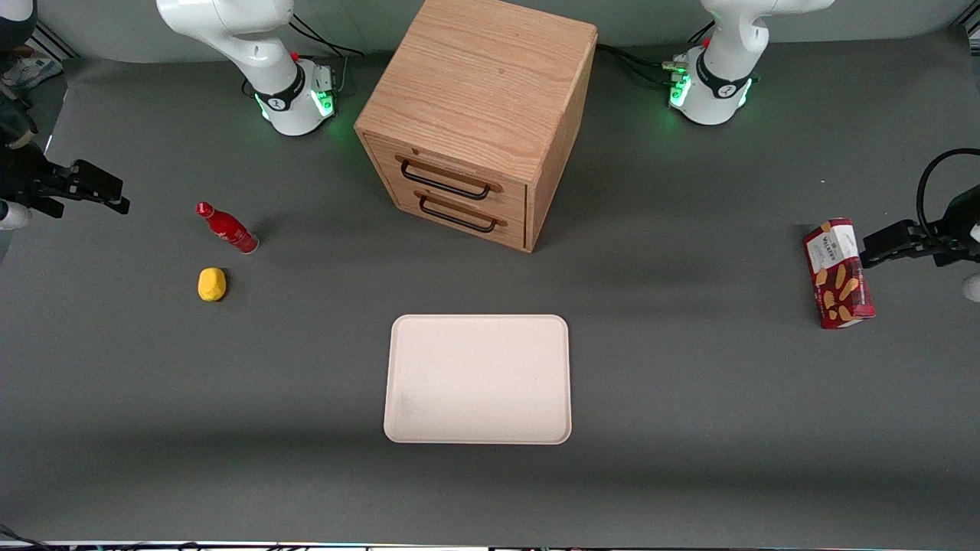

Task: Place coke bottle on tray
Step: 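Move the right gripper over the red Coca-Cola bottle lying on the table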

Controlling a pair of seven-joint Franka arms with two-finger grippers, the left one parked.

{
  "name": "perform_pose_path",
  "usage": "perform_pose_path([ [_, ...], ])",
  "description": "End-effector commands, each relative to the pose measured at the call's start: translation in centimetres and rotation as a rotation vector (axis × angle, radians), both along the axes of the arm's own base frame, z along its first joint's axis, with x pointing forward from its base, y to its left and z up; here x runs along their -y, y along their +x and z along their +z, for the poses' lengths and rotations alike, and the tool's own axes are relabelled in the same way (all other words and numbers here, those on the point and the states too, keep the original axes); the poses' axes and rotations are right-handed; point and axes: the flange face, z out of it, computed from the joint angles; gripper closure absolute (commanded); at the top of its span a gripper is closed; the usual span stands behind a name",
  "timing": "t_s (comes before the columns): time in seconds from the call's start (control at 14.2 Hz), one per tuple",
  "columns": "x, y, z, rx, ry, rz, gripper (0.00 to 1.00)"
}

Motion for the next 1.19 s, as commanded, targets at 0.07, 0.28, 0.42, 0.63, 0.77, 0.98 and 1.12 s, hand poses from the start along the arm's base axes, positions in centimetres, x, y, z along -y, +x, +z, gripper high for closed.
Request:
perform_pose_path([
  [0.07, 1.1, -4.6, 1.9, -0.029, 0.022, 0.036, 0.00],
  [0.28, 2.8, -8.9, 1.8, -0.033, -0.005, 0.023, 0.00],
  [0.42, 3.7, -11.1, 0.9, -0.041, -0.013, 0.015, 0.00],
  [0.63, 4.2, -12.0, -0.5, -0.051, -0.028, 0.016, 0.00],
  [0.77, 4.1, -12.6, -1.5, -0.041, -0.031, 0.027, 0.00],
  [0.98, 4.2, -14.0, -3.3, -0.017, -0.030, 0.045, 0.00],
  [1.12, 5.4, -14.3, -3.7, -0.020, -0.020, 0.029, 0.00],
])
